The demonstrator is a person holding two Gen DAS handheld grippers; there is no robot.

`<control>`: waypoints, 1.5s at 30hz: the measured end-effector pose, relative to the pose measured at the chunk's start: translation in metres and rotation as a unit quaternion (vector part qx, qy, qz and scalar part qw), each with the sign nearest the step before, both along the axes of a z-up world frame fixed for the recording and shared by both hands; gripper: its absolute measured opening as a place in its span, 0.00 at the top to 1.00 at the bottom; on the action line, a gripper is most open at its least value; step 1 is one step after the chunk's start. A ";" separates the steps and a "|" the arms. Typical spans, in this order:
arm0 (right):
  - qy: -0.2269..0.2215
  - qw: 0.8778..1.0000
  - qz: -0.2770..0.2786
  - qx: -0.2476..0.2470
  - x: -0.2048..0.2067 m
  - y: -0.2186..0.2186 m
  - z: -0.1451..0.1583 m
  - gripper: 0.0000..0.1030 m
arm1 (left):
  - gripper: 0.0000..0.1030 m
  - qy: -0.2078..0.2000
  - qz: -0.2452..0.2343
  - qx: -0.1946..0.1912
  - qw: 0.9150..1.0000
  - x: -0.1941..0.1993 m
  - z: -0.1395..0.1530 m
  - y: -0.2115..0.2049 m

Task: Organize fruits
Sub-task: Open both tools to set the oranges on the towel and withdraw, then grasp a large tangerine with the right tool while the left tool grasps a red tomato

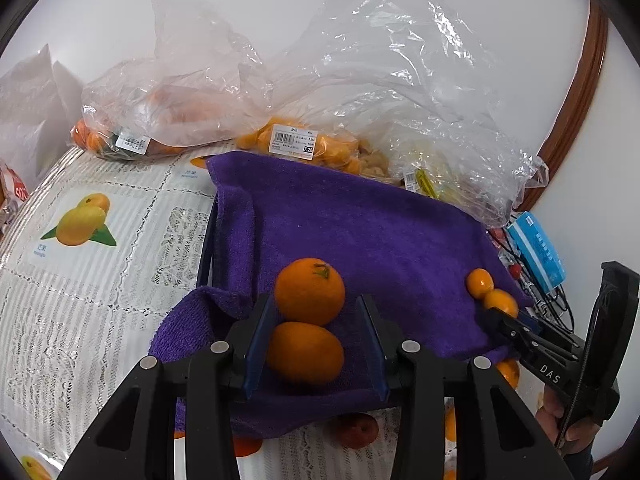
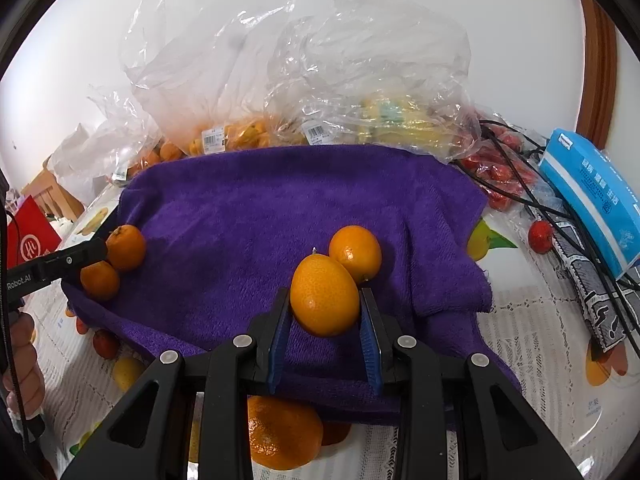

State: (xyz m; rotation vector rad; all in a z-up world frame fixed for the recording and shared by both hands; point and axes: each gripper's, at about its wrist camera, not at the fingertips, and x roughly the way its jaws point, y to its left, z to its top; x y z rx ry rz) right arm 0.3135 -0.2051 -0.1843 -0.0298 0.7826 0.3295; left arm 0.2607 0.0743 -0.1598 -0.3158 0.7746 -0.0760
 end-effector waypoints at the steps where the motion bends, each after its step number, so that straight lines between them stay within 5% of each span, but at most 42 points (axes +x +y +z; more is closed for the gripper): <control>1: -0.001 1.000 0.001 0.001 0.000 0.000 0.001 0.68 | 0.60 -0.002 0.000 -0.001 1.000 0.000 0.001 0.000; 3: -0.007 1.000 0.001 0.003 -0.003 -0.001 0.004 0.67 | 0.60 -0.005 0.000 -0.001 1.000 -0.002 0.003 0.000; 6: -0.017 1.000 0.001 0.003 -0.008 0.000 0.009 0.52 | 0.58 -0.009 0.000 0.004 1.000 -0.004 0.006 -0.002; 10: -0.038 0.999 -0.001 -0.007 -0.017 0.003 0.016 0.48 | 0.57 -0.019 -0.001 0.011 1.000 -0.007 0.012 -0.006; 18: -0.065 0.998 -0.007 -0.012 -0.039 0.002 0.025 0.49 | 0.53 -0.042 0.002 0.007 0.999 -0.015 0.021 -0.005; 29: -0.002 1.000 0.000 -0.009 -0.076 0.006 0.005 0.49 | 0.52 -0.061 0.000 0.005 0.998 -0.026 0.027 -0.009; 39: 0.039 0.998 -0.035 -0.032 -0.062 0.010 -0.014 0.56 | 0.52 -0.067 -0.001 0.005 0.998 -0.035 0.031 -0.011; 45: 0.027 0.999 -0.035 -0.023 -0.068 0.007 -0.012 0.61 | 0.52 -0.061 -0.004 0.008 0.998 -0.045 0.027 -0.011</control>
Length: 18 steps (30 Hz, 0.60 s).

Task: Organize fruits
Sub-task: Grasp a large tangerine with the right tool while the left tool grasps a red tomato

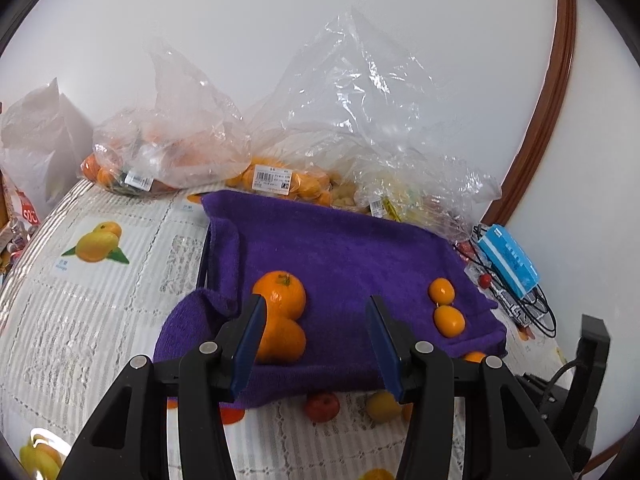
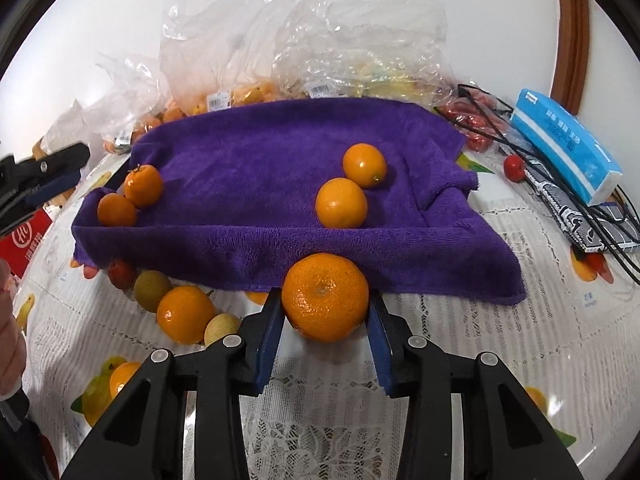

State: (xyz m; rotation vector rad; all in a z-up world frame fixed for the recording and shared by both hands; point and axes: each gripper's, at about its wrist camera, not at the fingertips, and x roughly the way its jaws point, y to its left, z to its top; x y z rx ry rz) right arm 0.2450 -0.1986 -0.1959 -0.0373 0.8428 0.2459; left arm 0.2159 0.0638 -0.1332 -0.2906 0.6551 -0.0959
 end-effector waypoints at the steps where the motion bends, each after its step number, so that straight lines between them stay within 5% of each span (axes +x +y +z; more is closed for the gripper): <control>1: -0.004 1.000 0.001 0.003 -0.003 -0.001 0.001 0.61 | 0.52 0.003 0.000 0.001 1.000 -0.002 -0.002 0.000; 18: -0.006 1.000 0.006 0.001 -0.050 -0.024 0.009 0.61 | 0.52 0.050 -0.038 0.021 0.998 -0.022 -0.032 -0.022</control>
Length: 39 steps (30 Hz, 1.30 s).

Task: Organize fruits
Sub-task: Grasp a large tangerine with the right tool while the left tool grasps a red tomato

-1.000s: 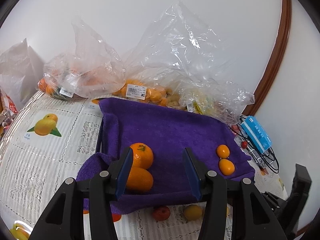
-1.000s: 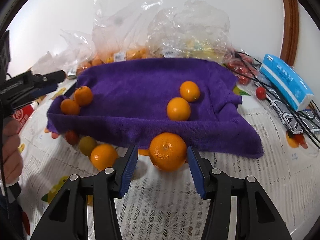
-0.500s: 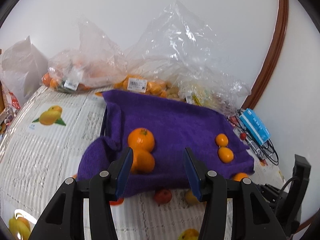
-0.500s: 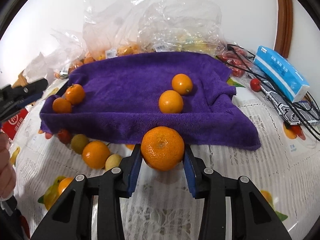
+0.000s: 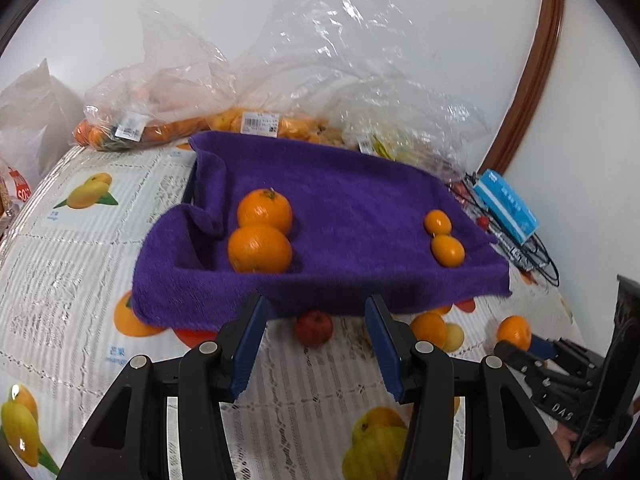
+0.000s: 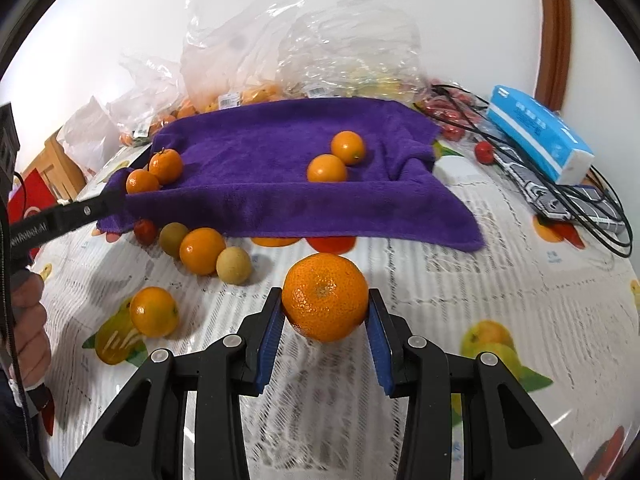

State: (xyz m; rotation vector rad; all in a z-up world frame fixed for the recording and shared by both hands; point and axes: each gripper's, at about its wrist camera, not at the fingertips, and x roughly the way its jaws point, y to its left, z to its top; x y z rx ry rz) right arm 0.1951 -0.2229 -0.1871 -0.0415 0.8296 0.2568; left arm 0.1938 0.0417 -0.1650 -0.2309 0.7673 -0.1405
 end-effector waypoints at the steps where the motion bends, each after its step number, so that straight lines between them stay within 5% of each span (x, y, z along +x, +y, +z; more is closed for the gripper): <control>1: 0.000 1.000 -0.002 0.000 0.000 -0.002 0.000 0.61 | 0.52 0.003 -0.002 0.002 1.000 0.000 -0.002 -0.002; 16: 0.020 1.000 -0.003 -0.012 0.004 -0.002 -0.012 0.60 | 0.57 0.055 -0.002 0.067 0.996 0.016 -0.021 -0.024; 23: 0.020 0.999 -0.001 -0.031 0.006 0.005 -0.014 0.48 | 0.64 0.060 -0.001 0.086 0.994 0.023 -0.022 -0.030; 25: 0.019 0.999 -0.001 -0.040 0.007 0.008 -0.015 0.47 | 0.76 0.060 -0.002 0.083 0.995 0.022 -0.022 -0.030; 32: 0.021 1.000 -0.016 0.013 0.009 -0.010 -0.014 0.60 | 0.77 0.049 -0.004 0.059 0.997 0.019 -0.019 -0.024; 39: 0.018 0.999 -0.015 0.034 0.008 -0.013 -0.013 0.60 | 0.77 0.039 0.007 0.015 0.999 0.013 -0.013 -0.012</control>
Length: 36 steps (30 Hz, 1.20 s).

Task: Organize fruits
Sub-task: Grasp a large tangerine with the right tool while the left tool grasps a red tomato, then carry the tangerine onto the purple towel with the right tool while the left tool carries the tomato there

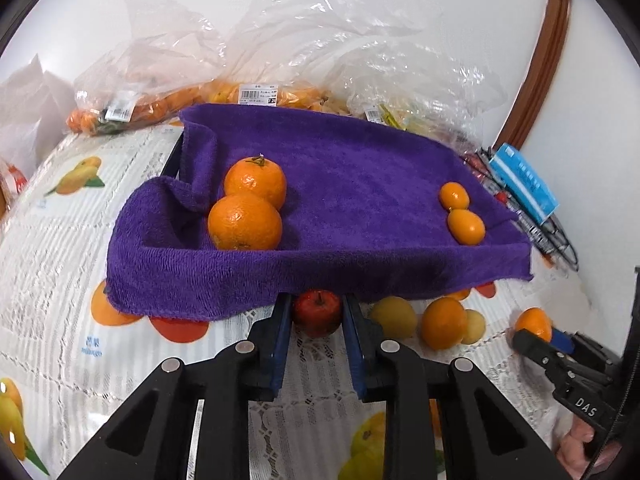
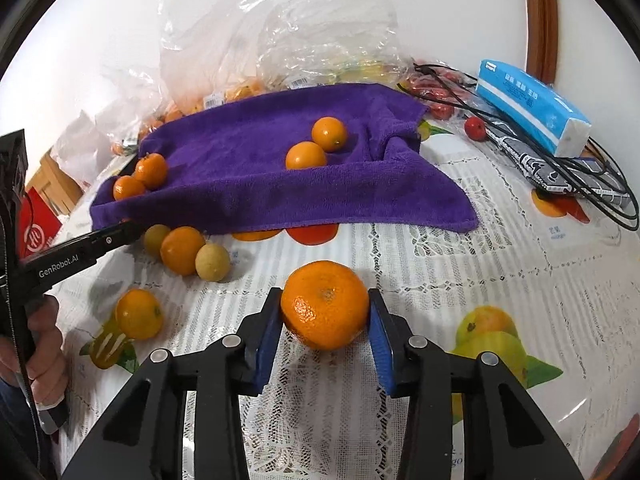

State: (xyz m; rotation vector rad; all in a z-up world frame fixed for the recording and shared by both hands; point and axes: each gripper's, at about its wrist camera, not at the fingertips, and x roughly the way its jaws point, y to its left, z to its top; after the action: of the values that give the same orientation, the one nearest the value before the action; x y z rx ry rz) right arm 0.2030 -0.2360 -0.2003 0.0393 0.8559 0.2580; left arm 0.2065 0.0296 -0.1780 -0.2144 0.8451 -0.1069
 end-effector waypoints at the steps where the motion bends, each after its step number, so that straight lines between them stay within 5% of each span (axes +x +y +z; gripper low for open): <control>1: -0.002 1.000 0.000 0.005 -0.001 -0.001 0.001 0.60 | 0.77 -0.001 0.001 -0.003 1.000 -0.001 0.001 0.001; 9: -0.018 0.999 0.000 0.042 -0.008 -0.008 0.017 0.60 | 0.77 -0.018 0.005 -0.026 0.999 -0.020 0.019 0.005; 16: -0.069 0.997 0.008 0.036 -0.002 0.000 0.061 0.60 | 0.77 -0.058 -0.008 -0.029 0.998 -0.024 0.058 0.007; 36: -0.126 0.991 0.005 0.036 0.079 0.014 0.116 0.60 | 0.76 -0.100 0.036 -0.013 0.994 0.047 0.093 0.008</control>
State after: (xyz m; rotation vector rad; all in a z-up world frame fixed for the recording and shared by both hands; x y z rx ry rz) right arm 0.2820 -0.2219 -0.0842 0.0677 0.5953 0.2963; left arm 0.2540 0.0372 -0.0849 -0.2541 0.6364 -0.0711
